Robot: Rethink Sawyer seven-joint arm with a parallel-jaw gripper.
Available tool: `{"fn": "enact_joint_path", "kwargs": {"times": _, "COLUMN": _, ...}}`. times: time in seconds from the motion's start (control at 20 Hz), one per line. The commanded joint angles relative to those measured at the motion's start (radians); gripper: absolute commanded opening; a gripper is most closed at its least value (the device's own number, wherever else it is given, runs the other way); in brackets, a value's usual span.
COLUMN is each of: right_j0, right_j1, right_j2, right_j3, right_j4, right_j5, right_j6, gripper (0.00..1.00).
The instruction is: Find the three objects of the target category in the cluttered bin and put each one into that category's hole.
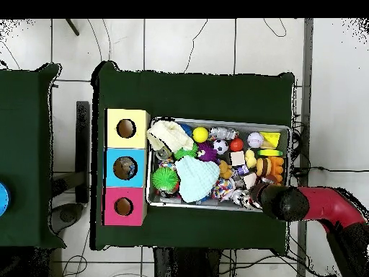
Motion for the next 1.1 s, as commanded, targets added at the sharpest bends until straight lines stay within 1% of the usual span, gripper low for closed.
{"fn": "enact_joint_path", "kwargs": {"times": 0.05, "right_j0": -0.025, "right_j1": 0.048, "right_j2": 0.081, "right_j3": 0.118, "right_j4": 0.027, "right_j5": 0.016, "right_j6": -0.120, "gripper": 0.00}}
{"fn": "enact_joint_path", "kwargs": {"times": 0.3, "right_j0": -0.050, "right_j1": 0.067, "right_j2": 0.106, "right_j3": 0.138, "right_j4": 0.029, "right_j5": -0.007, "right_j6": -0.112, "gripper": 0.00}}
{"fn": "enact_joint_path", "kwargs": {"times": 0.4, "right_j0": -0.071, "right_j1": 0.085, "right_j2": 0.128, "right_j3": 0.159, "right_j4": 0.038, "right_j5": -0.023, "right_j6": -0.111, "gripper": 0.00}}
{"fn": "enact_joint_path", "kwargs": {"times": 0.45, "right_j0": -0.083, "right_j1": 0.098, "right_j2": 0.142, "right_j3": 0.162, "right_j4": 0.033, "right_j5": -0.039, "right_j6": -0.118, "gripper": 0.00}}
{"fn": "enact_joint_path", "kwargs": {"times": 0.55, "right_j0": -0.083, "right_j1": 0.100, "right_j2": 0.149, "right_j3": 0.153, "right_j4": 0.006, "right_j5": -0.055, "right_j6": -0.131, "gripper": 0.00}}
{"fn": "enact_joint_path", "kwargs": {"times": 0.65, "right_j0": -0.080, "right_j1": 0.096, "right_j2": 0.155, "right_j3": 0.144, "right_j4": -0.017, "right_j5": -0.061, "right_j6": -0.135, "gripper": 0.00}}
{"fn": "enact_joint_path", "kwargs": {"times": 0.85, "right_j0": -0.078, "right_j1": 0.097, "right_j2": 0.158, "right_j3": 0.131, "right_j4": -0.038, "right_j5": -0.064, "right_j6": -0.136, "gripper": 0.00}}
{"fn": "enact_joint_path", "kwargs": {"times": 1.0, "right_j0": -0.072, "right_j1": 0.086, "right_j2": 0.159, "right_j3": 0.125, "right_j4": -0.061, "right_j5": -0.075, "right_j6": -0.128, "gripper": 0.00}}
{"fn": "enact_joint_path", "kwargs": {"times": 1.1, "right_j0": -0.064, "right_j1": 0.067, "right_j2": 0.159, "right_j3": 0.122, "right_j4": -0.091, "right_j5": -0.097, "right_j6": -0.116, "gripper": 0.00}}
